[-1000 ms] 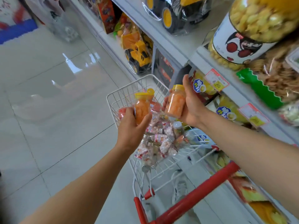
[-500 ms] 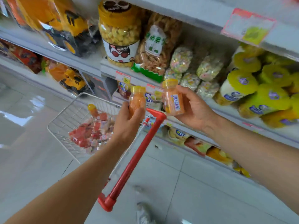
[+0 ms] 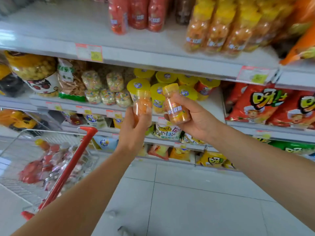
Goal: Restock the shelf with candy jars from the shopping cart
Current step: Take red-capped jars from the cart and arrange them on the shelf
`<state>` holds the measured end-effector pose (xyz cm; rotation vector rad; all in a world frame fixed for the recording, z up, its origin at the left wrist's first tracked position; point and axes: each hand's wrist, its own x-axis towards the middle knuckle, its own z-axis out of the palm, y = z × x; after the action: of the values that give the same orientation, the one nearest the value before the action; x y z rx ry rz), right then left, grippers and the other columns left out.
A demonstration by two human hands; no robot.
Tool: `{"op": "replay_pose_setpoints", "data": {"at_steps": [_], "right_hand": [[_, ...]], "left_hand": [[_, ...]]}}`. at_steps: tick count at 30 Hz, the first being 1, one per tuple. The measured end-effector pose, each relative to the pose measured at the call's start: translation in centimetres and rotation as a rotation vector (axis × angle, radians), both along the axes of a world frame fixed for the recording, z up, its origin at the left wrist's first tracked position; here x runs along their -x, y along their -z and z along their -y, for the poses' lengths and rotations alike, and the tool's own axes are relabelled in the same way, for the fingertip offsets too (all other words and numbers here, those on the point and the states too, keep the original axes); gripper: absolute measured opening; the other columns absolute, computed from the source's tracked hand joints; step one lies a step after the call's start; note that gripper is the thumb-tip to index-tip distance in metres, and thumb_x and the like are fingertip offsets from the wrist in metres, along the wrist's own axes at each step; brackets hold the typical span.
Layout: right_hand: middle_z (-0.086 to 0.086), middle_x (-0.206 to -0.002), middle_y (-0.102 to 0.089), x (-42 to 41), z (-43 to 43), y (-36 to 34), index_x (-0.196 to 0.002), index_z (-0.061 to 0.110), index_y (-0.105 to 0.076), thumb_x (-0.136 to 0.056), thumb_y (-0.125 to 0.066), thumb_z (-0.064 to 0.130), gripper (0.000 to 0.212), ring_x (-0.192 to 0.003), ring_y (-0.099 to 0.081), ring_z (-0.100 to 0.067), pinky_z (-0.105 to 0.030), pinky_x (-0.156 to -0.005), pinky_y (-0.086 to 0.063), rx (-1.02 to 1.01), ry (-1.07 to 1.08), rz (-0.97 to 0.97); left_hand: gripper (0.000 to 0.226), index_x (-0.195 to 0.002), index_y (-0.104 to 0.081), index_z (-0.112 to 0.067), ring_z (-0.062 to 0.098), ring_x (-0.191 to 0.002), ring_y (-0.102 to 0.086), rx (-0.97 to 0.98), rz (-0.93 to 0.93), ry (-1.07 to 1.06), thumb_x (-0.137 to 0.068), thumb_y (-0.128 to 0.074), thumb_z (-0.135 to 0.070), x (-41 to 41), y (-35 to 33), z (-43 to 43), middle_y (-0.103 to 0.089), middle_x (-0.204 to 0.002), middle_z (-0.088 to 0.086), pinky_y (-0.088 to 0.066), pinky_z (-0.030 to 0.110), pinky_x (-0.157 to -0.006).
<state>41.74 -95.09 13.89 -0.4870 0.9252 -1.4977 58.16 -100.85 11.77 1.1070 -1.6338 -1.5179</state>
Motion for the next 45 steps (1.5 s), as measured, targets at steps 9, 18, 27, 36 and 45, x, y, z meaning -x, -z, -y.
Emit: {"op": "replay_pose_setpoints", "data": {"at_steps": [9, 18, 27, 36, 45], "right_hand": [[-0.004, -0.097, -0.066, 9.5, -9.0, -9.3, -0.101, 0.012, -0.064, -0.072, -0.072, 0.038, 0.04, -0.086, -0.063, -0.015, -0.033, -0.073, -0.055, 0.104, 0.293, -0.379], [0.001, -0.113, -0.067, 15.2, -9.2, -12.6, -0.117, 0.019, -0.061, -0.092, -0.062, 0.013, 0.026, -0.11, -0.062, -0.012, -0.033, -0.101, -0.048, 0.121, 0.622, -0.808], [0.0, -0.121, -0.064, 17.8, -4.7, -10.7, -0.127, 0.015, -0.058, -0.09, -0.065, 0.021, 0.037, -0.113, -0.059, -0.015, -0.039, -0.1, -0.048, -0.018, 0.727, -1.156], [-0.004, -0.125, -0.057, 17.8, -4.9, -10.1, -0.127, 0.011, -0.05, -0.086, -0.072, 0.019, 0.048, -0.108, -0.058, -0.013, -0.031, -0.094, -0.051, -0.08, 0.75, -1.17], [0.006, -0.111, -0.064, 14.6, -8.5, -12.4, -0.124, 0.018, -0.055, -0.086, -0.072, 0.027, 0.043, -0.099, -0.061, -0.01, -0.029, -0.084, -0.052, 0.152, 0.541, -1.268]], "left_hand": [[0.023, -0.1, -0.049, -0.018, -0.004, -0.057, -0.044, 0.237, -0.063, 0.06, -0.093, -0.057, -0.039, 11.4, -9.7, -6.0, -0.049, -0.074, -0.011, -0.038, 0.012, -0.054], [0.037, -0.11, -0.056, -0.029, 0.016, -0.095, -0.057, 0.441, 0.022, 0.084, -0.083, -0.064, -0.053, 15.9, -12.4, -4.8, -0.057, -0.103, -0.003, -0.051, 0.041, -0.085], [0.034, -0.108, -0.056, -0.029, 0.015, -0.099, -0.057, 0.489, 0.028, 0.143, -0.081, -0.068, -0.046, 16.6, -11.5, -1.5, -0.061, -0.105, -0.006, -0.049, 0.036, -0.085], [0.04, -0.113, -0.058, -0.023, 0.016, -0.101, -0.058, 0.49, 0.0, 0.205, -0.082, -0.07, -0.045, 17.7, -10.9, -1.1, -0.062, -0.109, -0.003, -0.05, 0.037, -0.086], [0.041, -0.111, -0.059, -0.019, 0.011, -0.09, -0.051, 0.645, -0.004, 0.305, -0.08, -0.073, -0.041, 20.4, -11.4, -4.4, -0.055, -0.101, -0.006, -0.043, 0.024, -0.074]]}}
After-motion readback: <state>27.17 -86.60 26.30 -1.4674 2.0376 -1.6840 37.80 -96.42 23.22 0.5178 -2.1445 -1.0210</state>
